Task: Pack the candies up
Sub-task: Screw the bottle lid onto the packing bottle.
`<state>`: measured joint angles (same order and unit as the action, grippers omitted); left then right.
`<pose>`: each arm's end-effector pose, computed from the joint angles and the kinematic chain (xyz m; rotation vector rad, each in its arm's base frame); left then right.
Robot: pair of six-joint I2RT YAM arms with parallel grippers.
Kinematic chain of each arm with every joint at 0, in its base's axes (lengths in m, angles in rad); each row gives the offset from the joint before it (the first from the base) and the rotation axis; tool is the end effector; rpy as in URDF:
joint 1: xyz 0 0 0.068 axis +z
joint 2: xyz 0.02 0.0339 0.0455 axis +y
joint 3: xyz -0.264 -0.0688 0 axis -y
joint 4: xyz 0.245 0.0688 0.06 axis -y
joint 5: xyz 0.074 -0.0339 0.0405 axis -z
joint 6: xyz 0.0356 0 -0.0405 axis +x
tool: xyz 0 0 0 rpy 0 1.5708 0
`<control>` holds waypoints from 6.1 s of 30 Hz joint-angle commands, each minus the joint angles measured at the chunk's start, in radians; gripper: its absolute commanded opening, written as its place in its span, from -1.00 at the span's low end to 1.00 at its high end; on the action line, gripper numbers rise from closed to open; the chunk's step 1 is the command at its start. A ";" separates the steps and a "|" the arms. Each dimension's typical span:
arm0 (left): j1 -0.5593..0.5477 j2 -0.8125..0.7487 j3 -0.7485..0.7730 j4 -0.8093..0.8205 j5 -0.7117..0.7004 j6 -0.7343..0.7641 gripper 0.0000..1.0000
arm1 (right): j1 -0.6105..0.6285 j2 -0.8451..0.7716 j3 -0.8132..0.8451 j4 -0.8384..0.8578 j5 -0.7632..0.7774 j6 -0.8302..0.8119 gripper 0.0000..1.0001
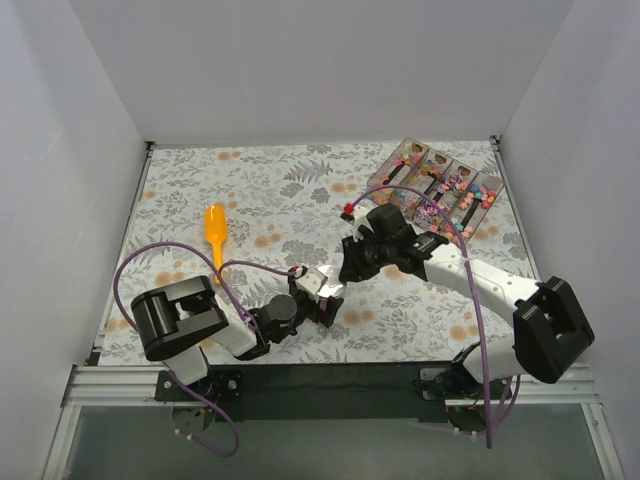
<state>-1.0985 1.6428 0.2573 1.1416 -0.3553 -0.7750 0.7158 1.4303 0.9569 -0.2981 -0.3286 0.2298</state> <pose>0.1235 -0.2146 0.1211 0.0428 1.9174 -0.9940 0.2231 0.2092 0.2415 -0.7546 2.3322 0.8312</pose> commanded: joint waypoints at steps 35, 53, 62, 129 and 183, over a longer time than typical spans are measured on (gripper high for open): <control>0.008 0.037 0.033 -0.040 0.033 -0.009 0.28 | -0.033 0.236 0.307 -0.292 -0.201 -0.287 -0.20; 0.008 0.060 0.068 -0.100 -0.042 -0.018 0.26 | 0.174 0.052 -0.082 -0.207 -0.161 0.129 -0.81; 0.008 0.057 0.063 -0.115 -0.100 -0.035 0.26 | 0.200 -0.082 -0.265 -0.111 -0.155 0.313 -0.83; 0.029 0.075 0.088 -0.161 -0.143 -0.061 0.25 | 0.083 -0.128 -0.197 -0.231 -0.208 0.244 -0.67; 0.040 0.092 0.086 -0.154 -0.050 -0.076 0.25 | -0.004 0.136 0.105 -0.403 -0.184 -0.128 -0.58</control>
<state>-1.0782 1.7065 0.3321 1.1210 -0.3607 -0.7815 0.6350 1.5948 1.1759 -0.5541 -0.4419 -0.0177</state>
